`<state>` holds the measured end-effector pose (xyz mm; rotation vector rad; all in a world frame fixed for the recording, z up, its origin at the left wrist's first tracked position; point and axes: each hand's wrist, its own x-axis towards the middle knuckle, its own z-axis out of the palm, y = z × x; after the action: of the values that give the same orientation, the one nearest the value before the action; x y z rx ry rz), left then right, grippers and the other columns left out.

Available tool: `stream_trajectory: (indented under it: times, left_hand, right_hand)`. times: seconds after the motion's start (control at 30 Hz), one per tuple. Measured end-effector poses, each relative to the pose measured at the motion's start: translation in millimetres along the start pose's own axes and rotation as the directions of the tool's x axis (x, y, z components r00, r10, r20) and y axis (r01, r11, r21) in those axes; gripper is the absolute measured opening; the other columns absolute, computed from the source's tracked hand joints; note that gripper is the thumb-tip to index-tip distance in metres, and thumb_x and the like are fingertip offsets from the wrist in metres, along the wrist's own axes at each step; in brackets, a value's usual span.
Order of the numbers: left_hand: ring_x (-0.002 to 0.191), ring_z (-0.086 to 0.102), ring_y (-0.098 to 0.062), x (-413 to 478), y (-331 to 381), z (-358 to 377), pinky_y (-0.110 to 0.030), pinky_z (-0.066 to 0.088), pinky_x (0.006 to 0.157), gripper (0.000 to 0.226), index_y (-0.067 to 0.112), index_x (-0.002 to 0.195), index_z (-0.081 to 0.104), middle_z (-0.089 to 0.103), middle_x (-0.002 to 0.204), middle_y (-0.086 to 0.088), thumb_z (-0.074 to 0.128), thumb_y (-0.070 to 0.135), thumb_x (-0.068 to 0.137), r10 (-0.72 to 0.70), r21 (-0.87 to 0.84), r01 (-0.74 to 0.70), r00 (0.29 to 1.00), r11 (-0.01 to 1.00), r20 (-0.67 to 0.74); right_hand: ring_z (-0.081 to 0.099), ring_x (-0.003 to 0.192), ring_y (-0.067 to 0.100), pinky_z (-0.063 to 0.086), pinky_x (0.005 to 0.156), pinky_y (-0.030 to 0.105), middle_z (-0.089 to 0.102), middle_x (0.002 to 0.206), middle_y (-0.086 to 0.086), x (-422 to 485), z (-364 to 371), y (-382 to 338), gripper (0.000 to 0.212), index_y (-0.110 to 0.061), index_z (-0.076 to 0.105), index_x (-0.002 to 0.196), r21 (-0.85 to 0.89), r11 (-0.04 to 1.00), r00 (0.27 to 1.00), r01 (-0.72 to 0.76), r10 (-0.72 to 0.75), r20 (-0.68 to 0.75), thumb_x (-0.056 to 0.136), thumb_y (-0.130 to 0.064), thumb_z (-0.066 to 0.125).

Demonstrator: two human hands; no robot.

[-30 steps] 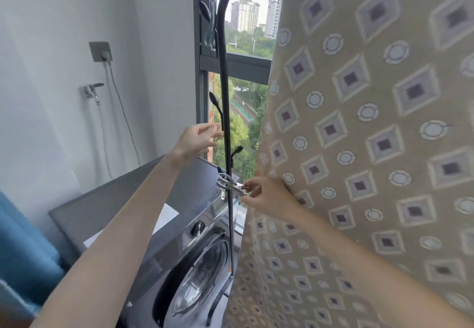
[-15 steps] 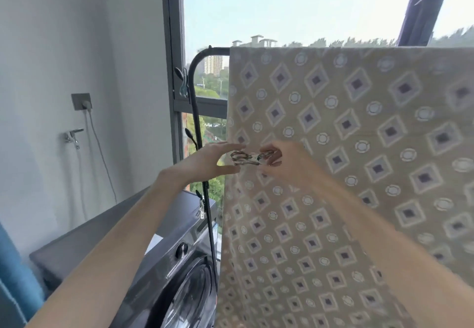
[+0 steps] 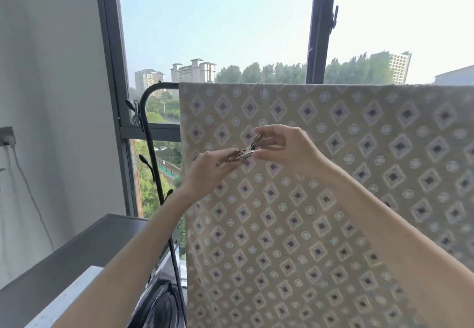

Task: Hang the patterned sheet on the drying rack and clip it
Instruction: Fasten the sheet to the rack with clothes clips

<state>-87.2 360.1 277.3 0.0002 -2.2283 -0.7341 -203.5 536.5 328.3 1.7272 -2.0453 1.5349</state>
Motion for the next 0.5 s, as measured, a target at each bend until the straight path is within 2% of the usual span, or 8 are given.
stream_trajectory:
  times: [0.07,0.13,0.2,0.33,0.43,0.5]
  left_hand:
    - [0.093,0.065,-0.001,9.8,6.8,4.4,-0.032,0.052,0.088,0.022,0.040,0.106,0.066,0.070,0.099,0.021,0.063,0.026,0.089,0.044,-0.054,-0.044,0.999,0.998,-0.008]
    - [0.095,0.064,0.000,23.4,11.9,8.5,-0.027,0.050,0.089,0.024,0.039,0.107,0.065,0.069,0.100,0.020,0.064,0.024,0.088,0.074,-0.115,-0.074,0.997,0.991,0.000]
    - [0.102,0.062,-0.001,41.9,12.9,9.9,-0.032,0.048,0.095,0.029,0.033,0.116,0.063,0.068,0.108,0.017,0.065,0.028,0.087,0.082,-0.107,-0.081,0.997,0.991,0.007]
    - [0.127,0.043,-0.010,87.5,7.1,1.2,-0.036,0.039,0.105,0.060,0.026,0.140,0.040,0.045,0.141,0.006,0.064,0.037,0.086,0.019,0.131,-0.010,0.998,0.991,-0.064]
    - [0.138,0.028,-0.014,119.4,-2.8,-7.0,-0.036,0.029,0.110,0.063,0.022,0.147,0.025,0.028,0.152,0.003,0.056,0.029,0.092,-0.033,0.295,0.068,0.992,0.953,-0.121]
    - [0.143,0.015,-0.012,137.8,-10.0,-8.0,-0.038,0.023,0.114,0.064,0.023,0.149,0.017,0.016,0.156,0.006,0.050,0.028,0.095,-0.076,0.396,0.111,0.992,0.911,-0.103]
  right_hand:
    - [0.068,0.096,0.005,0.053,0.090,0.026,0.071,0.105,-0.004,1.5,-10.5,-2.0,0.063,-0.016,0.062,0.119,0.035,0.999,1.000,-0.002,0.003,-0.021,0.061,-0.026,0.084]
    - [0.069,0.094,0.005,0.053,0.089,0.023,0.072,0.105,0.000,6.0,-19.1,-3.9,0.056,-0.014,0.065,0.117,0.017,1.000,0.996,0.018,-0.016,-0.087,0.065,-0.014,0.085]
    - [0.069,0.091,0.003,0.053,0.087,0.020,0.072,0.105,0.002,13.2,-27.0,-7.2,0.051,-0.015,0.066,0.115,-0.043,0.996,0.984,0.073,-0.079,-0.157,0.067,-0.012,0.084]
    - [0.067,0.091,0.001,0.052,0.086,0.016,0.071,0.106,0.000,39.4,-46.2,-10.9,0.046,-0.013,0.067,0.114,-0.167,0.970,0.949,0.175,-0.211,-0.233,0.071,-0.015,0.082]
    - [0.066,0.090,0.000,0.051,0.085,0.014,0.071,0.105,0.001,68.6,-62.9,-6.1,0.042,-0.010,0.067,0.113,-0.242,0.953,0.927,0.184,-0.250,-0.279,0.074,-0.016,0.080]
    - [0.069,0.087,0.004,0.053,0.083,0.016,0.072,0.105,0.002,90.0,-71.9,-1.0,0.040,-0.010,0.068,0.112,-0.290,0.942,0.918,0.171,-0.259,-0.300,0.074,-0.018,0.080]
